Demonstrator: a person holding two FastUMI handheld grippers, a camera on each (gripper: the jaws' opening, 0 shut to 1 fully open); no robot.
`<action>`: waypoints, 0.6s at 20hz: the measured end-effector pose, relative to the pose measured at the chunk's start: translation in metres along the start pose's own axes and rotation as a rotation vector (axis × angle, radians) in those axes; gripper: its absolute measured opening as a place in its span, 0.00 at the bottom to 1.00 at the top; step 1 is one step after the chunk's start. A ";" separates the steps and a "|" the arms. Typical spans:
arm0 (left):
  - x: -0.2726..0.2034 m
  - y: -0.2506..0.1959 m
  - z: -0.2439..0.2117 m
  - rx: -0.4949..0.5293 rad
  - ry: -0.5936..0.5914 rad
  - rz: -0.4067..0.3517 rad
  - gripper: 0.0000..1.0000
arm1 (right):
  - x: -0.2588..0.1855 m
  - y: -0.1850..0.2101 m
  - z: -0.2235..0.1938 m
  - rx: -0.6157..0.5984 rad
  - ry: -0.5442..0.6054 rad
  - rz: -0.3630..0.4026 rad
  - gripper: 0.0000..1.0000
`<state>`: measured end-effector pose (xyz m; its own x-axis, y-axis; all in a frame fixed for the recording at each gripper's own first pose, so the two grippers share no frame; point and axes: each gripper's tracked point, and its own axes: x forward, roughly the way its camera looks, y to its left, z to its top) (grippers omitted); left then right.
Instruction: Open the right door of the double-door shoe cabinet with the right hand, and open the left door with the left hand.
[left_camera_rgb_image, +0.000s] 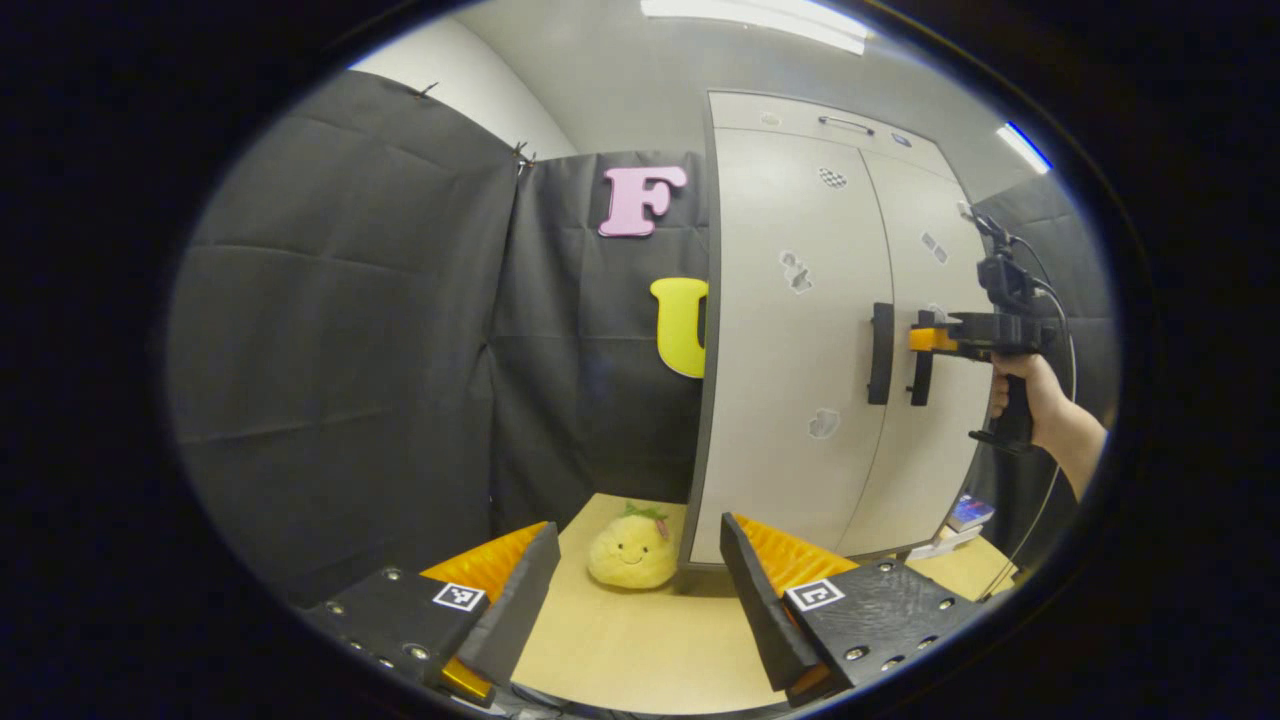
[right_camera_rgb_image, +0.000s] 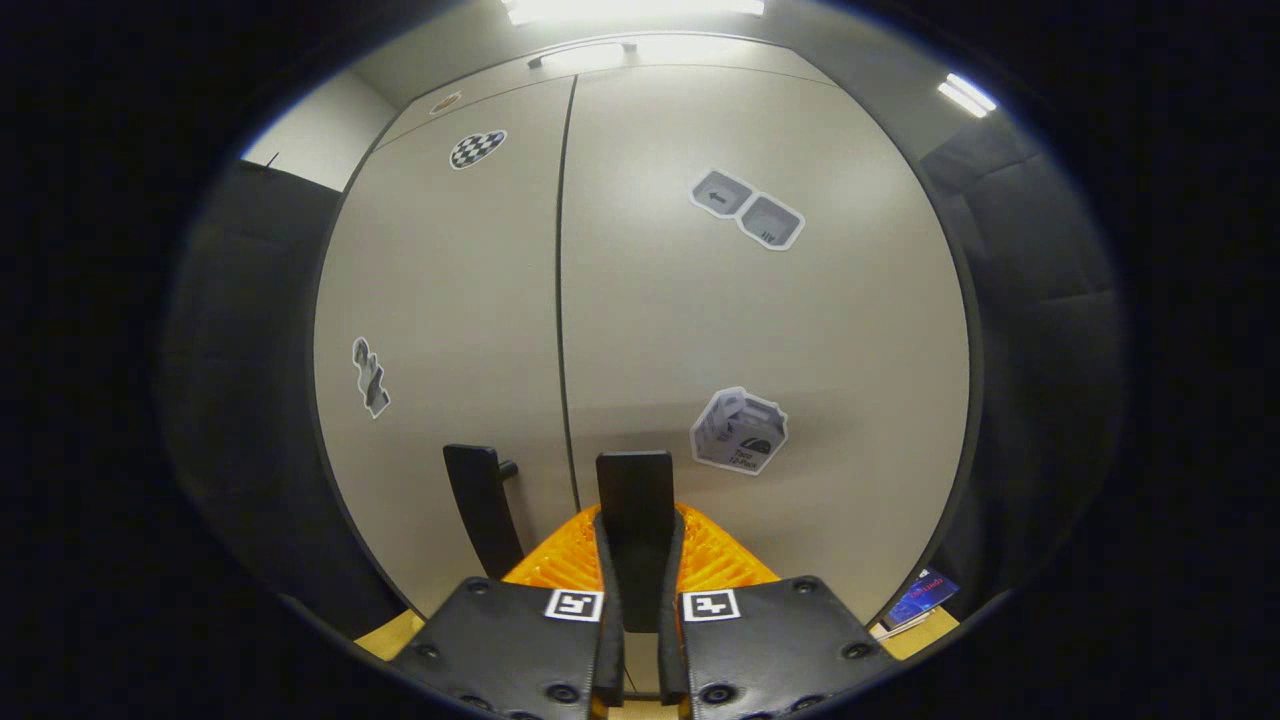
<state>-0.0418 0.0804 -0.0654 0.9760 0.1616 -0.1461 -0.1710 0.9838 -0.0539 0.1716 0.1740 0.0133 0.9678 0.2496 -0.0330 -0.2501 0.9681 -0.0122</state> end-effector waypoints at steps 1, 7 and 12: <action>-0.001 -0.001 -0.002 0.001 0.003 0.000 0.93 | -0.001 -0.001 0.001 -0.011 0.014 0.013 0.14; -0.005 -0.019 -0.004 0.015 0.008 -0.032 0.90 | -0.009 -0.001 -0.002 -0.043 0.038 0.042 0.09; -0.019 -0.028 -0.003 0.031 0.002 -0.046 0.90 | -0.028 -0.002 -0.002 -0.030 0.048 0.088 0.07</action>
<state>-0.0558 0.0495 -0.0640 0.9824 0.1158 -0.1465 -0.1214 0.9921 -0.0302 0.1448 0.1648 0.0118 0.9397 0.3317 -0.0831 -0.3355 0.9413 -0.0370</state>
